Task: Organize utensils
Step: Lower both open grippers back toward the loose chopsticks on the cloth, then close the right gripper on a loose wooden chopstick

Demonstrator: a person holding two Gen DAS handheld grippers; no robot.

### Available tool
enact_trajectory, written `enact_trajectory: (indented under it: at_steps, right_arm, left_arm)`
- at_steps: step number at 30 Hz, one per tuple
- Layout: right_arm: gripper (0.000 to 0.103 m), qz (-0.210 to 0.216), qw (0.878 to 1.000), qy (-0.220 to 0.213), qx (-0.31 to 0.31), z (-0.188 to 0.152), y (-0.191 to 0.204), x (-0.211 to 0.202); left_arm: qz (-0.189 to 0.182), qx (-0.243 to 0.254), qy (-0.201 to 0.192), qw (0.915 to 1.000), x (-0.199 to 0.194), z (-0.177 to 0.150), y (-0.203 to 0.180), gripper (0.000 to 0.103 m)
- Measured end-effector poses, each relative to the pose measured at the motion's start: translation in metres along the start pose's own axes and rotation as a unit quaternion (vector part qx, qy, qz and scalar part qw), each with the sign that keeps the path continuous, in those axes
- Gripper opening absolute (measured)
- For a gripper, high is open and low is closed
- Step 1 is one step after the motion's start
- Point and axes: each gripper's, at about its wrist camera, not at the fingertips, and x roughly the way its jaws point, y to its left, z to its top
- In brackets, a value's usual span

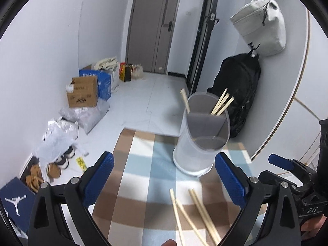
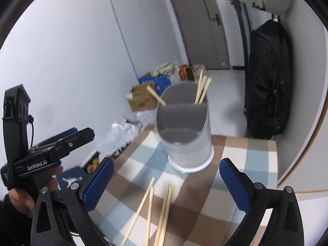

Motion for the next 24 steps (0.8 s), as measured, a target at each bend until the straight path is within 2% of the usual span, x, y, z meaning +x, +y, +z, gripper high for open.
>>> enact_trajectory:
  at_steps: [6,9,12,15,17,19,24]
  right_arm:
    - [0.103,0.005,0.999,0.05,-0.004,-0.018,0.002,0.025]
    - [0.103,0.005,0.997,0.071,-0.028,-0.024,0.01,0.036]
    - [0.102,0.007,0.994,0.095,-0.045,-0.03,0.019,0.049]
    - [0.089,0.021,0.99,0.131,-0.049,-0.034,0.025,0.068]
    - [0.073,0.023,0.985,0.163,-0.047,-0.036,0.027,0.085]
    - [0.065,0.02,0.982,0.18,-0.057,-0.038,0.031,0.097]
    - [0.058,-0.004,0.97,0.211,-0.12,-0.044,0.05,0.124]
  left_arm:
    - [0.008,-0.014,0.027,0.9995,0.01,-0.021,0.021,0.096]
    - [0.01,-0.035,0.046,0.9983,0.015,-0.024,0.032,0.096]
    - [0.023,-0.045,0.04,0.9979,0.014,-0.022,0.037,0.096]
    - [0.031,-0.05,0.04,0.9975,0.013,-0.023,0.041,0.096]
    - [0.034,-0.053,0.044,0.997,0.014,-0.023,0.043,0.096]
    - [0.037,-0.054,0.047,0.9968,0.016,-0.023,0.047,0.096]
    - [0.038,-0.059,0.054,0.9961,0.022,-0.023,0.055,0.096]
